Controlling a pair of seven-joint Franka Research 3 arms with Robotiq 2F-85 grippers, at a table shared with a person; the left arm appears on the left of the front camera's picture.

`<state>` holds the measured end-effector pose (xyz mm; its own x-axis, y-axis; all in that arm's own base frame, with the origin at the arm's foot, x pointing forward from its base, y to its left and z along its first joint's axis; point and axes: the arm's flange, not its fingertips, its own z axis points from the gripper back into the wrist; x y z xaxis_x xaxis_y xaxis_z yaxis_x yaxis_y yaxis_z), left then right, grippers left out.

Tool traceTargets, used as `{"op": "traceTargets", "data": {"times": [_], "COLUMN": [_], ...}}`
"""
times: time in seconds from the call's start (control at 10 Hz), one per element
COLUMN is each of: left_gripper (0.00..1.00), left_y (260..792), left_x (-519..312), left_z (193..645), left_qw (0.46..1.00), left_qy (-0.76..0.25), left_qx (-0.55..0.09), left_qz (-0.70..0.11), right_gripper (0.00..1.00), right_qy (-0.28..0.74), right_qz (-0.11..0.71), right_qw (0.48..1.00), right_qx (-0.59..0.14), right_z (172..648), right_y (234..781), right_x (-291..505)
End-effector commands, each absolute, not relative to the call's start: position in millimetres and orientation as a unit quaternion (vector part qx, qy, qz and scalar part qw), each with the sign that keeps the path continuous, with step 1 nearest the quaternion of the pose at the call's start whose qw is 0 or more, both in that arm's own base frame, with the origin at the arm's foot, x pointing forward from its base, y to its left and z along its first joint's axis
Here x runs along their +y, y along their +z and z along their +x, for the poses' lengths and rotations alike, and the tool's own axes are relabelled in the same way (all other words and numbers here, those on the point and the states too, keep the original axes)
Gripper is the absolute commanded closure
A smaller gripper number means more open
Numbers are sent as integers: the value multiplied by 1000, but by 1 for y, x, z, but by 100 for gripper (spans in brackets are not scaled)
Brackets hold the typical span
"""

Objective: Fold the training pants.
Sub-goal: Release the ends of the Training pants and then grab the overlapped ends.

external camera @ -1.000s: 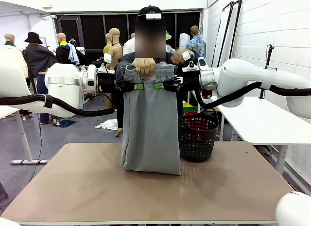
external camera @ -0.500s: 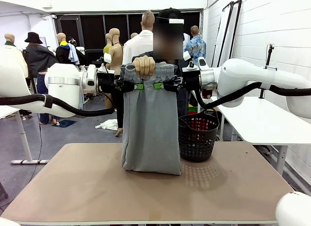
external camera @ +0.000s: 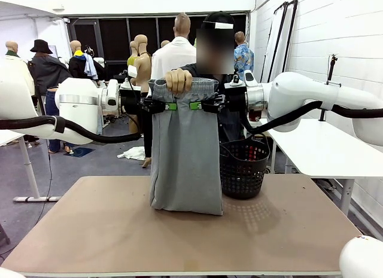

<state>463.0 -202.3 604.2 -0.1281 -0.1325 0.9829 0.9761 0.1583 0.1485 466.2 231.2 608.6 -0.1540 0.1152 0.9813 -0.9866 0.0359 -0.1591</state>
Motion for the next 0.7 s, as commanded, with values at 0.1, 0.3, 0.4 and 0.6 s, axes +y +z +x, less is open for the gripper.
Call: {"op": "traceTargets", "data": {"times": [0.1, 0.3, 0.4, 0.6], "left_gripper": [100, 100, 100, 100], "left_y": [607, 607, 607, 604], "left_x": [-202, -202, -202, -202], "left_z": [461, 461, 461, 463], "left_qw": [535, 535, 535, 535], "left_qy": [-518, -518, -518, -519], "left_qx": [-545, -545, -545, -542], "left_qz": [-385, -385, -385, -389], "right_gripper": [100, 100, 100, 100], "right_qy": [557, 557, 557, 554], "right_qz": [413, 413, 413, 419], "right_qw": [495, 495, 495, 498], "right_qx": [-523, -523, -523, -519], "right_z": [464, 464, 464, 467], "right_y": [611, 611, 611, 609], "right_x": [234, 234, 234, 232]}}
